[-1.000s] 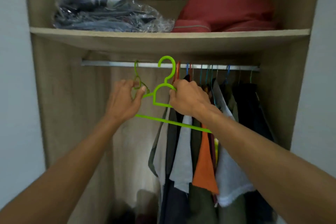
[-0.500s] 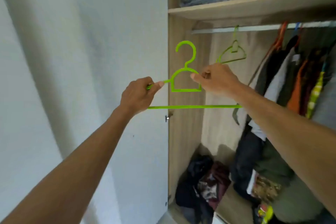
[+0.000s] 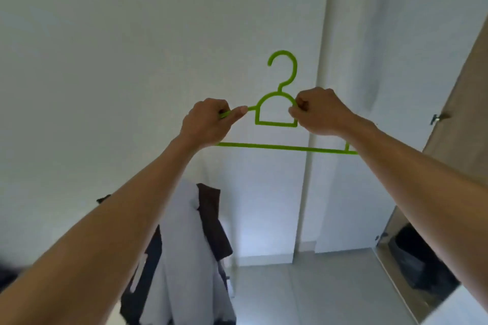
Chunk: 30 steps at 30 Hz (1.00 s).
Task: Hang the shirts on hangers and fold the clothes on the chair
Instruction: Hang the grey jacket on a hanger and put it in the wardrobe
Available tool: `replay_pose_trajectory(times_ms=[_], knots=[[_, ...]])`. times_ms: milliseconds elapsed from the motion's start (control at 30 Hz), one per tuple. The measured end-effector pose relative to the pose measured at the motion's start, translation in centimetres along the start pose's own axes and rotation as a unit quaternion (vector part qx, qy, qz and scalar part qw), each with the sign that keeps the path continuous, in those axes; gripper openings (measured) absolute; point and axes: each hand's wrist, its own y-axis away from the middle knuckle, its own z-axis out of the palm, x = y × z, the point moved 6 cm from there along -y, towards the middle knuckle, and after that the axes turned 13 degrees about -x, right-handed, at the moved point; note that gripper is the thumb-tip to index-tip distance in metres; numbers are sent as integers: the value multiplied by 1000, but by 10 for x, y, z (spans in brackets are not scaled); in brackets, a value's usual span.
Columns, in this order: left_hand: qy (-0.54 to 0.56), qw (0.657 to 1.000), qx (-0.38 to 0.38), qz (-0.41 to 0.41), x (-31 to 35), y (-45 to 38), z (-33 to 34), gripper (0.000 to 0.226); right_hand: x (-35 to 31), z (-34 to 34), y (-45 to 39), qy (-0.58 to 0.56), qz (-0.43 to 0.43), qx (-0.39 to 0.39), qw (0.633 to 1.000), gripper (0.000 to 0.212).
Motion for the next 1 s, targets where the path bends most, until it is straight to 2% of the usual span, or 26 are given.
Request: replay_pose_trajectory(times_ms=[167, 267, 400, 433, 533, 667, 833, 933, 1000], knots=[[-9, 999, -5, -44, -65, 108, -71, 65, -111, 59, 40, -54, -79, -75, 993, 11], [-4, 998, 15, -60, -83, 157, -103, 65, -162, 73, 57, -100, -97, -98, 985, 17], [12, 995, 35, -93, -101, 210, -124, 63, -212, 88, 76, -193, -121, -137, 964, 13], [20, 994, 39, -104, -104, 221, -126, 63, -220, 91, 80, -210, -124, -140, 960, 18], [49, 991, 26, -124, -113, 242, -122, 64, -230, 104, 86, -256, -109, -134, 951, 34], [100, 984, -10, -148, -120, 258, -92, 64, -215, 130, 86, -317, -62, -113, 940, 36], [172, 969, -85, -153, -132, 257, -39, 69, -193, 164, 74, -258, -14, -108, 960, 38], [246, 944, -123, -182, -160, 244, -13, 74, -185, 181, 53, -238, 2, -107, 965, 38], [246, 937, -145, -201, -187, 228, 1, 75, -182, 199, 32, -221, 10, -108, 969, 39]])
